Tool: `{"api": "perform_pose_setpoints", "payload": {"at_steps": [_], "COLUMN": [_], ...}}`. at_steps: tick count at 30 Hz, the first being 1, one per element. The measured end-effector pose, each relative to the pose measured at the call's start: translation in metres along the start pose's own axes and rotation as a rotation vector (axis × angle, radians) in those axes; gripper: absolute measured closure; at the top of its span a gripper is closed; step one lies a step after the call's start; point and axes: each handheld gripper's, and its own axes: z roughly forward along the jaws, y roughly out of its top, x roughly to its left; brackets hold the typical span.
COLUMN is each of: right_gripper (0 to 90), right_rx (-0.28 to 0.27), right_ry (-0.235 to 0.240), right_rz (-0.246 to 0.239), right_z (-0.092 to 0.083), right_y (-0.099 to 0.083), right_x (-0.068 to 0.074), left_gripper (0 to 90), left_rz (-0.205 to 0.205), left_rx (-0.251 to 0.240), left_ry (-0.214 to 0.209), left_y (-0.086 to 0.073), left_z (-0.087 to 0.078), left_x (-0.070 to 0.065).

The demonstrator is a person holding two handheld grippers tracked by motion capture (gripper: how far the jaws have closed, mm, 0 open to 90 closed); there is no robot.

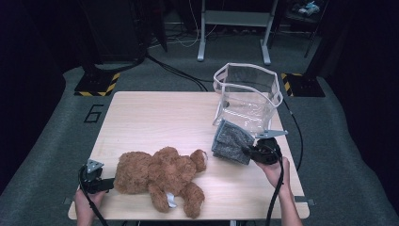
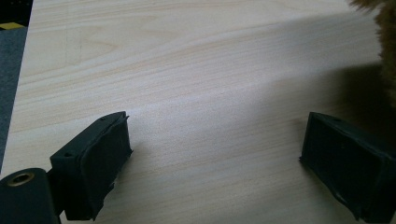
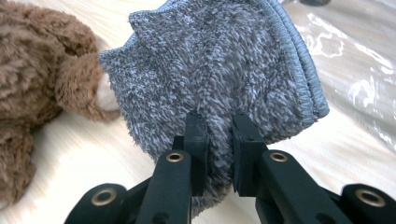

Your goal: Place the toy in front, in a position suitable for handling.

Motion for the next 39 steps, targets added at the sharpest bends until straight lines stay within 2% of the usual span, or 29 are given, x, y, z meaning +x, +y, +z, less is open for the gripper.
{"api": "perform_pose_setpoints", "payload": {"at_steps": [5, 17, 28, 33, 34, 39], "right_gripper": [79.5, 79.4, 79.2, 78.9, 78.9, 78.5], "right_rx": [0.003, 0.053, 0.1, 0.129, 0.155, 0.191], "right_ry": [-0.013, -0.046, -0.038, -0.028, -0.04, -0.041], "right_rz": [0.015, 0.038, 0.062, 0.057, 0.064, 0.054], "right_z": [-0.007, -0.025, -0.029, -0.03, -0.028, -0.024], "right_y": [-0.01, -0.037, -0.062, -0.073, -0.078, -0.085], "right_x": [-0.003, -0.013, -0.018, -0.02, -0.02, -0.019], "left_gripper": [7.6, 7.6, 7.6, 7.6, 7.6, 7.6], "left_rz": [-0.002, -0.002, -0.003, -0.003, -0.002, -0.002], "left_rx": [-0.001, -0.001, -0.001, -0.001, 0.0, -0.001], "left_ry": [0.0, 0.0, -0.001, -0.001, 0.0, 0.0], "left_y": [0.0, 0.0, 0.0, 0.0, 0.0, 0.0], "left_z": [0.0, 0.0, 0.0, 0.0, 0.0, 0.0], "left_x": [0.0, 0.0, 0.0, 0.0, 0.0, 0.0]}}
